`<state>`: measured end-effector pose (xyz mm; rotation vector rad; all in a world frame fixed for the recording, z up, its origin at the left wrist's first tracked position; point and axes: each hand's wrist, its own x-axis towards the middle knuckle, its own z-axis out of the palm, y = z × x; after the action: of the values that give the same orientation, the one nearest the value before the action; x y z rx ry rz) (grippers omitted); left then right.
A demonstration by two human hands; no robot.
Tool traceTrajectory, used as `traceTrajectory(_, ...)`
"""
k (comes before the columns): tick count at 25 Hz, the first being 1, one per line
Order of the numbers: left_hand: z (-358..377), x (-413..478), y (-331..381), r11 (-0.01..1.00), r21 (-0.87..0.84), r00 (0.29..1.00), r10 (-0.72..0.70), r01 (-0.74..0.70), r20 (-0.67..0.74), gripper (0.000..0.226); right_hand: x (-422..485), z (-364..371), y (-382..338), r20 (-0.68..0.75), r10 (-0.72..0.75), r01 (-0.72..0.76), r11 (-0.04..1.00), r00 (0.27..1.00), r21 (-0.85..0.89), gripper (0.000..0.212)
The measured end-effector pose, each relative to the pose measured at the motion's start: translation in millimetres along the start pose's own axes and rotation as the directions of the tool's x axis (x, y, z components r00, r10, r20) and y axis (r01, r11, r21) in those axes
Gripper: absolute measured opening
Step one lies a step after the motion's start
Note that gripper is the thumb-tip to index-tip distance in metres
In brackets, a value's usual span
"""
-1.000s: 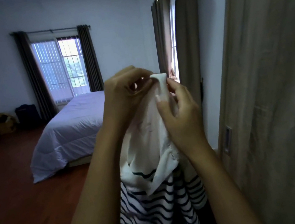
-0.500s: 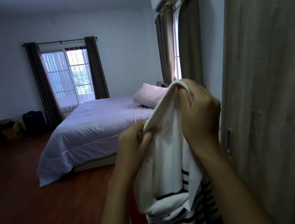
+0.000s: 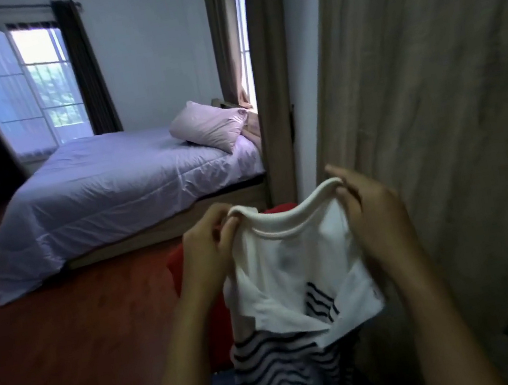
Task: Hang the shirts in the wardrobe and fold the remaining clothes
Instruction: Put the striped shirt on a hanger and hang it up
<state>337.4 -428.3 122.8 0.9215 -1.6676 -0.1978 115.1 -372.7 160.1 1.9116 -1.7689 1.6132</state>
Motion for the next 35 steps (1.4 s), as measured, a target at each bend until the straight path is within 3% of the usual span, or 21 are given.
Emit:
traceTrajectory(2, 4, 2, 15, 1.0, 0.01, 1.0, -0.016, 0.017, -0.023, 0.015, -25, -13, 15, 0.116, 0.035, -0.03, 0.998, 0.993, -0.047, 0.027)
traceTrajectory(3, 9, 1, 19, 0.999, 0.019, 0.999, -0.03, 0.03, -0.031, 0.011, -36, -20, 21, 0.088, 0.069, -0.062, 0.995, 0.994, -0.077, 0.02)
traceTrajectory(5, 22, -8, 26, 0.999, 0.024, 0.999, -0.038, 0.038, -0.007, 0.005, -50, -41, 26, -0.088, 0.127, -0.137, 0.982, 0.988, -0.131, 0.011)
traceTrajectory(9, 57, -38, 45, 0.998, -0.052, 0.964, 0.05, -0.038, 0.262, 0.003, -65, -86, 20, -0.42, 0.169, -0.271, 0.943, 0.892, -0.195, 0.022)
traceTrajectory(13, 85, -59, 74, 0.97, -0.232, 0.933, 0.149, -0.073, 0.327, 0.014, -84, -118, 25, -0.54, 0.223, -0.337, 0.934, 0.811, -0.122, 0.023)
traceTrajectory(16, 108, -72, 99, 0.951, -0.274, 0.931, 0.223, -0.143, 0.288, 0.034, -103, -155, 37, -0.55, 0.297, -0.409, 0.908, 0.781, -0.091, 0.022)
traceTrajectory(19, 137, -88, 121, 0.932, -0.267, 0.852, 0.337, -0.244, 0.401, 0.039, -128, -194, 47, -0.575, 0.324, -0.46, 0.882, 0.751, -0.104, 0.019)
traceTrajectory(24, 182, -138, 156, 0.981, -0.114, 0.797, 0.196, -0.159, 0.571, 0.06, -170, -250, 60, -0.555, 0.342, -0.49, 0.86, 0.759, -0.141, 0.017)
traceTrajectory(28, 185, -167, 188, 0.991, -0.112, 0.831, 0.125, -0.076, 0.543, 0.045, -204, -278, 65, -0.555, 0.367, -0.525, 0.837, 0.747, -0.154, 0.017)
traceTrajectory(31, 186, -151, 219, 0.979, -0.15, 0.872, 0.192, -0.138, 0.449, 0.032, -213, -299, 72, -0.525, 0.397, -0.546, 0.822, 0.753, -0.162, 0.018)
traceTrajectory(35, 184, -113, 263, 0.939, -0.204, 0.84, 0.34, -0.278, 0.422, 0.033, -219, -321, 81, -0.488, 0.418, -0.57, 0.792, 0.766, -0.218, 0.026)
